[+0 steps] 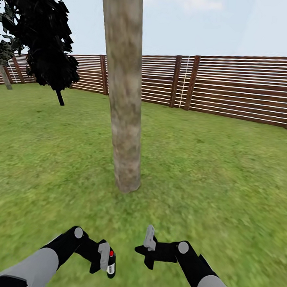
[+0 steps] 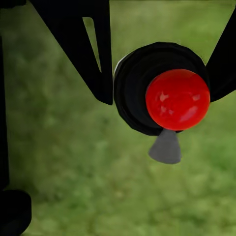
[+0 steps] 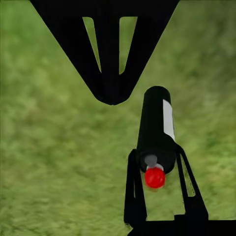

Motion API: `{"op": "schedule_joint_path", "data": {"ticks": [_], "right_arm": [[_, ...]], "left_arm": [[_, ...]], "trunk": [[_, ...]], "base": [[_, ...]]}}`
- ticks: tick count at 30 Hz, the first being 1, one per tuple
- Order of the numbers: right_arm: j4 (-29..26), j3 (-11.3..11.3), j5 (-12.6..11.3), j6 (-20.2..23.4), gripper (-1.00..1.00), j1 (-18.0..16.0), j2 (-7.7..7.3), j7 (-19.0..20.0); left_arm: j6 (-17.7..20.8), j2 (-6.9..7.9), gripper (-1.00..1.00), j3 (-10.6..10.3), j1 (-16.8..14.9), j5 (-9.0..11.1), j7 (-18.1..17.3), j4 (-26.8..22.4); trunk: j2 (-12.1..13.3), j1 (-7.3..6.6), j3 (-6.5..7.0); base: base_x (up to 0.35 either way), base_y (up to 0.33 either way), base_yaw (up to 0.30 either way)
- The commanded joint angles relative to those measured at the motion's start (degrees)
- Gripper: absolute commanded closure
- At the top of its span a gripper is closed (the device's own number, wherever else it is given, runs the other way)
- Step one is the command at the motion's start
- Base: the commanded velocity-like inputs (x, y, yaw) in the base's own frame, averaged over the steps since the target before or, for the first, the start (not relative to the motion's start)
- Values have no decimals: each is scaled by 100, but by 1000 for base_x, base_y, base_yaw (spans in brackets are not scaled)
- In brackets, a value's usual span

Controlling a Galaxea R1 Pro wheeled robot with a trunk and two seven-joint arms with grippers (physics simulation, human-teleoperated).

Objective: In the garden, pick up the pesticide atomizer on the floor and spray pesticide onto both trees until each tree trunk is fully covered.

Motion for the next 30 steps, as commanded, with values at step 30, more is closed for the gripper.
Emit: {"op": "schedule_joint_path", "data": {"ticks": [30], "right_arm": [[-181,-8,26,-11,100,-11,157,27]], "left_arm": [[12,-365,100,60,8,40,546,0]], "trunk": [[-2,-1,-5]], "base": [[0,0,0]]}}
